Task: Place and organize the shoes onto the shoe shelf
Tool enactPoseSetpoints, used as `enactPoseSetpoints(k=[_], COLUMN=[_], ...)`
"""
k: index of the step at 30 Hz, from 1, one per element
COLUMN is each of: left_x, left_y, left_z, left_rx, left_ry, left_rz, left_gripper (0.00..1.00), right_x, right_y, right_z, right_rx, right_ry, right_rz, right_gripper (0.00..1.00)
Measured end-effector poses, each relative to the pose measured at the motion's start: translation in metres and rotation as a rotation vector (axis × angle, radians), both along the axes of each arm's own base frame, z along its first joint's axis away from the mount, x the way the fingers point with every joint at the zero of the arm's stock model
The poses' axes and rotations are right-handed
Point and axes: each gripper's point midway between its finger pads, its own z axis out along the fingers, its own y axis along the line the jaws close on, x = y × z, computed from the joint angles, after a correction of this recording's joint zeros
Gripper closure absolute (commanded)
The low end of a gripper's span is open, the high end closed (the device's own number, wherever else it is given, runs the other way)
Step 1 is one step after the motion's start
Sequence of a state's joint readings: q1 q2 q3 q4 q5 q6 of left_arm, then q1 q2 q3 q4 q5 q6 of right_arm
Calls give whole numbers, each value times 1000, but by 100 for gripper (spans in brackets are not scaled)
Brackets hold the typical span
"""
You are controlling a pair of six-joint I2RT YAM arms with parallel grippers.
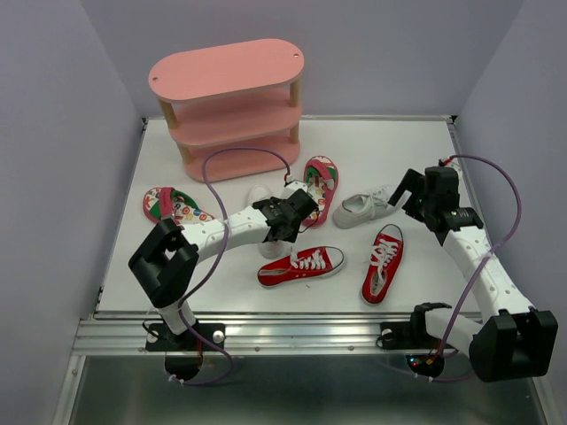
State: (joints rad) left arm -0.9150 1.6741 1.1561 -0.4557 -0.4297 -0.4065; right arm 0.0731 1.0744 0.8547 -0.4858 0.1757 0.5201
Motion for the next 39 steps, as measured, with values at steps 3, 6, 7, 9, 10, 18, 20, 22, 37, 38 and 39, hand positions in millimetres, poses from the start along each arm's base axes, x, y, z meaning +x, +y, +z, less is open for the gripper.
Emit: enactPoseSetpoints(k=[3,6,7,9,10,18,20,22,37,38,39], left_x=[1,1,1,1,1,3,3,3,13,14,15], left_y=[1,2,2,2,1,3,4,5,20,21,23], left_z=[0,0,0,0,0,-9,-9,-8,99,111,119], left_rx=[-8,-18,-21,-30,-34,-32,-28,-19,19,9,4], left_ry=[-8,-11,-11,-11,-10,-13,-15,-15,-125,-147,-162], left_rz=[28,56,64,81,88,138,143,143,6,-1,-3], left_gripper=[45,50,51,55,57,100,100,100,100,100,100], right_x=[0,0,0,0,0,0,0,0,0,0,0], right_y=[0,0,0,0,0,0,0,0,0,0,0], right_z=[-1,-1,-1,-1,-1,-1,-1,-1,-1,-1,-1], right_rx=[0,0,0,0,0,1,0,0,0,0,0], right_ry=[1,1,1,2,1,1,1,1,1,2,2], right_rz=[0,0,0,0,0,0,1,1,1,1,1], right_gripper=[0,0,0,0,0,0,0,0,0,0,0])
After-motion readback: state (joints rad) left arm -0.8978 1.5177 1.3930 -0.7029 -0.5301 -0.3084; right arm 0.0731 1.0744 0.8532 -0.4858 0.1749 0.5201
